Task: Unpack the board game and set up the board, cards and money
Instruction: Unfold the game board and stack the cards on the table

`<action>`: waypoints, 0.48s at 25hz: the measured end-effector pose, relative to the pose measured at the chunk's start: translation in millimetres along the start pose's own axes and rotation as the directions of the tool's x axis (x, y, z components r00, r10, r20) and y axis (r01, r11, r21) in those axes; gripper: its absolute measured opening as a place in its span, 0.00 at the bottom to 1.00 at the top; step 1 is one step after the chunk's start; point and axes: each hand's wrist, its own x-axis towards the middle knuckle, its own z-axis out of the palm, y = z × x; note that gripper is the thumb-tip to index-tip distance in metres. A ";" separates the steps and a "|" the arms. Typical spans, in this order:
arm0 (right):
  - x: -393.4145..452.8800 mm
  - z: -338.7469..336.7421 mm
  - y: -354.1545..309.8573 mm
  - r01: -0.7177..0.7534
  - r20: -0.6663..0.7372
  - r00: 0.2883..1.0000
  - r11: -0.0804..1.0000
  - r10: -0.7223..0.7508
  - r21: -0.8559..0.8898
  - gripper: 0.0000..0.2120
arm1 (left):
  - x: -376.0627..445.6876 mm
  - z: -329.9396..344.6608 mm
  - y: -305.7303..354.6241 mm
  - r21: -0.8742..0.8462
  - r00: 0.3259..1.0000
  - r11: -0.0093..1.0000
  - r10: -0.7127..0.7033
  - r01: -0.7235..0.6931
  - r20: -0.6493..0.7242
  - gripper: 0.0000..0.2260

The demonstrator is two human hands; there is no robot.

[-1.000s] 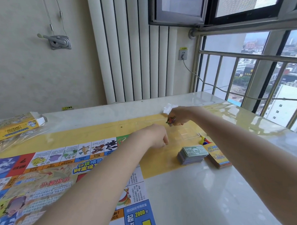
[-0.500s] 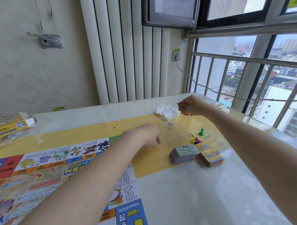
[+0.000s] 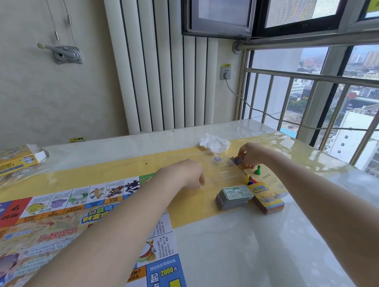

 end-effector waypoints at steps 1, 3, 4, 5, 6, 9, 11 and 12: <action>0.0 0.9 0.8 0.012 -0.020 1.000 1.000 -0.012 -0.016 0.16 | -0.3 -0.1 -0.2 -0.003 1.000 1.000 -0.002 0.002 0.002 0.15; 1.2 1.0 2.8 0.034 -0.055 0.998 0.999 -0.035 -0.029 0.15 | -0.3 -0.2 -0.4 -0.008 1.000 1.000 0.001 -0.001 0.002 0.14; 2.0 0.1 3.6 0.039 -0.070 0.997 0.999 -0.041 -0.018 0.16 | -0.2 -0.1 -0.7 -0.008 1.000 1.000 0.003 -0.003 0.000 0.14; 2.4 -1.5 3.9 0.040 -0.084 0.996 0.999 -0.040 -0.005 0.16 | 0.0 0.2 -0.9 -0.009 1.000 1.000 0.005 -0.005 -0.004 0.14; 1.8 -3.4 3.7 0.042 -0.098 0.994 0.999 -0.042 0.001 0.17 | -0.1 0.6 -1.0 -0.009 1.000 1.000 0.006 -0.006 -0.008 0.14; -1.5 -9.5 1.1 0.105 -0.146 0.984 0.994 -0.102 0.016 0.20 | -1.1 1.3 0.3 -0.008 1.000 1.000 0.007 -0.007 -0.014 0.14; -3.0 -13.1 -4.4 0.186 -0.214 0.961 0.982 -0.172 0.045 0.19 | -1.9 1.0 0.5 -0.010 1.000 1.000 0.003 -0.003 -0.014 0.14; -4.0 -13.3 -8.9 0.236 -0.232 0.947 0.971 -0.220 0.042 0.19 | -2.4 0.7 0.6 -0.012 1.000 1.000 0.002 -0.002 -0.014 0.14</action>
